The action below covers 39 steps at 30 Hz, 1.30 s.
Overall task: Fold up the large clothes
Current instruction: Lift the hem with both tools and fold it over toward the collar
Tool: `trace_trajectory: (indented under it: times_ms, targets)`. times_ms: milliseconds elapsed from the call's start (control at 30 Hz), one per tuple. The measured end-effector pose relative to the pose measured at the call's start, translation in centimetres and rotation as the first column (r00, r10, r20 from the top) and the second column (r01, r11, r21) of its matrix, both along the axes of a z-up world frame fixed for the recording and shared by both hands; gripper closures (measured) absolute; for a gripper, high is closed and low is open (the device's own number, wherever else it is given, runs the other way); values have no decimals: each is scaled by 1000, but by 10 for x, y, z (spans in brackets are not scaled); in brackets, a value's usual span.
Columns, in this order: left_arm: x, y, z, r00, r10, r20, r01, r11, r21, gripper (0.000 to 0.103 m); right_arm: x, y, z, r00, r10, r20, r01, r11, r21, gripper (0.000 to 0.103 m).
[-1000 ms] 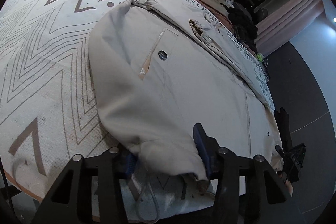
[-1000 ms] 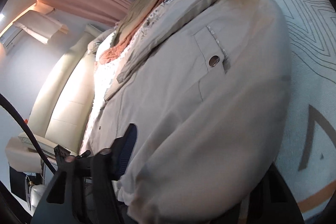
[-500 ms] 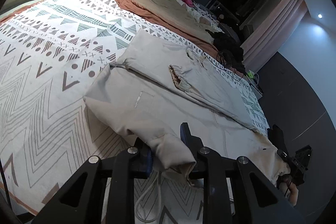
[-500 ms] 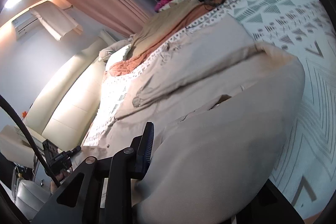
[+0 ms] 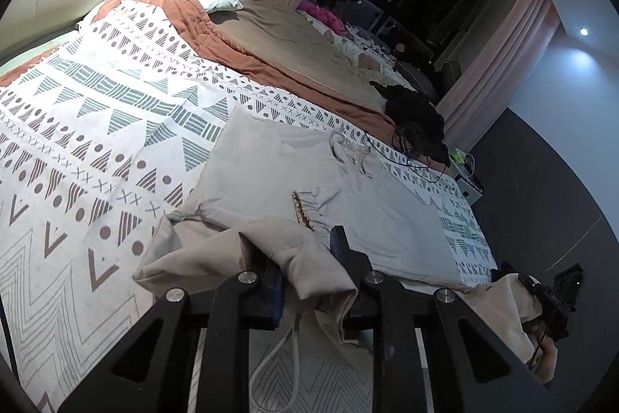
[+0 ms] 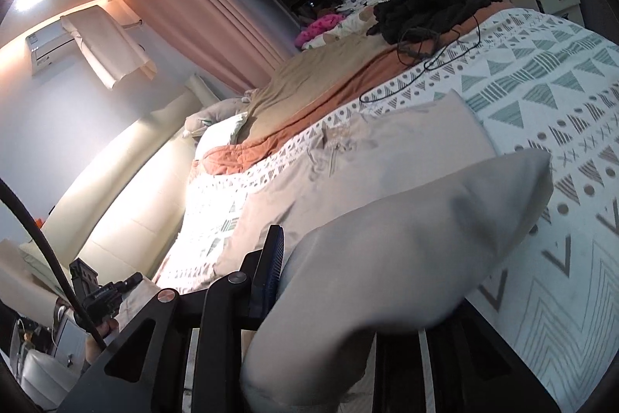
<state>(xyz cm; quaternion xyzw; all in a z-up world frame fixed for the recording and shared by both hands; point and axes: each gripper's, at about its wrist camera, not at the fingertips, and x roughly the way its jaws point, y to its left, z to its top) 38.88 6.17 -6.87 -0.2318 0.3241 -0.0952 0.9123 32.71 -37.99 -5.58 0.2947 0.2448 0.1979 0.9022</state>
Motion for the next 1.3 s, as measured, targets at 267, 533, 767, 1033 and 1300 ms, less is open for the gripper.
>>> trace_trajectory:
  times_ms: [267, 533, 767, 1033, 1300]
  targets:
    - [71, -6, 15, 1000, -16, -10, 16, 1000, 20, 81, 66, 8, 12, 1000, -26, -1, 26, 999, 26, 79]
    - [140, 0, 17, 1000, -5, -14, 5, 1000, 28, 81, 135, 17, 9, 998, -59, -31, 59, 998, 19, 79]
    - [191, 14, 11, 998, 63, -19, -63, 998, 32, 84, 186, 21, 21, 993, -111, -47, 110, 994, -23, 79]
    - [246, 10, 1, 991, 120, -50, -114, 987, 117, 84, 234, 18, 24, 981, -187, -46, 183, 980, -71, 79]
    - [277, -3, -37, 981, 91, -173, -70, 990, 126, 67, 265, 36, 2, 958, -247, -144, 227, 964, -140, 55]
